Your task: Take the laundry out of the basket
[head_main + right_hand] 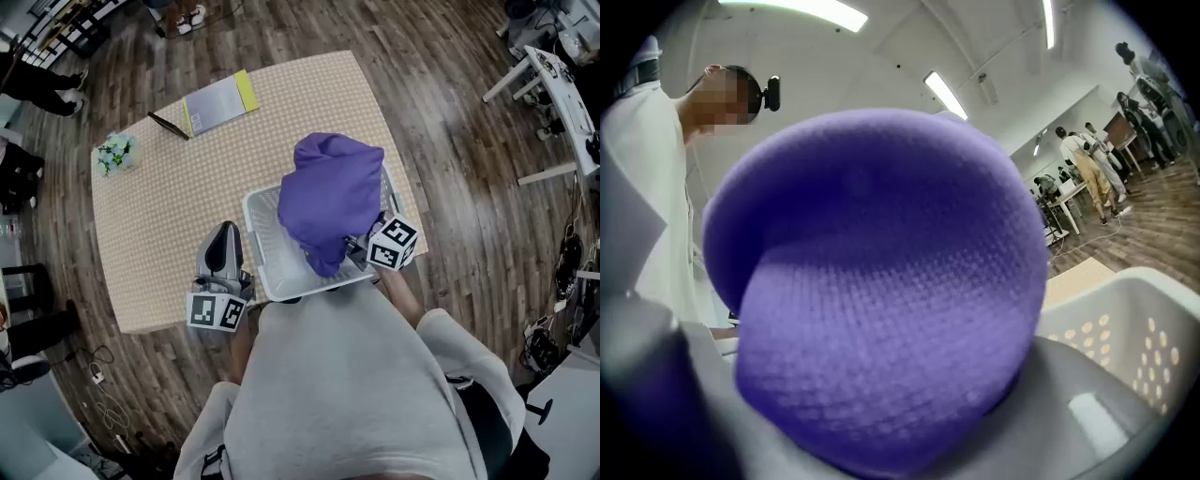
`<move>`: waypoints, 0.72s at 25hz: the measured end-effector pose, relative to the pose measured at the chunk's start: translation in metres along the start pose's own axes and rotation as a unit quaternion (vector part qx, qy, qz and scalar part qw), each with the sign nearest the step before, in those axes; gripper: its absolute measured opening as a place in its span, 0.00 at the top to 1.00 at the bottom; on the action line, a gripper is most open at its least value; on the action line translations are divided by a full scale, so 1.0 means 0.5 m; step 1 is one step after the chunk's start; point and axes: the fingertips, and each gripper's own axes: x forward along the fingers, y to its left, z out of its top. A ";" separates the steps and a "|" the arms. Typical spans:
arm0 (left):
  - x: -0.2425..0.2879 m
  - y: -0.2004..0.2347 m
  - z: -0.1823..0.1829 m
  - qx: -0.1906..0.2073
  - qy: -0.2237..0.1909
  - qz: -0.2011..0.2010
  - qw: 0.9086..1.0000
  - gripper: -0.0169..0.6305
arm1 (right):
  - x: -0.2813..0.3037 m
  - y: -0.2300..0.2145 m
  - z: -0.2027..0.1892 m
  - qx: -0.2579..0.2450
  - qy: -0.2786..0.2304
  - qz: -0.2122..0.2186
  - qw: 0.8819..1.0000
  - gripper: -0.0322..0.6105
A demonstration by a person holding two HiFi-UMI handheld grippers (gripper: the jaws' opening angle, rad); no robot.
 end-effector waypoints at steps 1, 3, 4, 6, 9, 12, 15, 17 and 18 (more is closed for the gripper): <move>-0.001 -0.006 -0.005 0.002 0.003 0.001 1.000 0.96 | -0.004 0.002 0.002 -0.004 0.001 0.001 1.000 0.59; -0.012 -0.024 -0.023 0.003 0.013 0.009 1.000 0.96 | -0.022 0.008 -0.001 -0.006 0.003 0.006 1.000 0.59; -0.020 -0.033 -0.032 0.003 0.019 0.014 1.000 0.96 | -0.034 0.012 -0.003 -0.004 0.001 0.009 1.000 0.59; -0.031 -0.048 -0.038 0.004 0.025 0.026 0.999 0.96 | -0.054 0.019 0.007 -0.003 -0.007 0.015 1.000 0.59; -0.047 -0.049 -0.016 0.012 0.011 0.043 0.999 0.96 | -0.055 0.037 0.056 -0.024 -0.020 0.030 0.999 0.59; -0.069 -0.053 0.001 0.020 -0.003 0.049 0.999 0.96 | -0.052 0.062 0.088 -0.040 -0.035 0.043 0.998 0.59; -0.097 -0.073 0.007 0.025 -0.014 0.043 0.999 0.96 | -0.071 0.099 0.106 -0.058 -0.046 0.044 0.996 0.59; -0.120 -0.083 0.012 0.026 -0.023 0.038 0.999 0.96 | -0.086 0.133 0.123 -0.079 -0.057 0.043 0.994 0.59; -0.135 -0.087 0.014 0.026 -0.027 0.037 0.999 0.96 | -0.095 0.153 0.134 -0.090 -0.065 0.044 0.993 0.59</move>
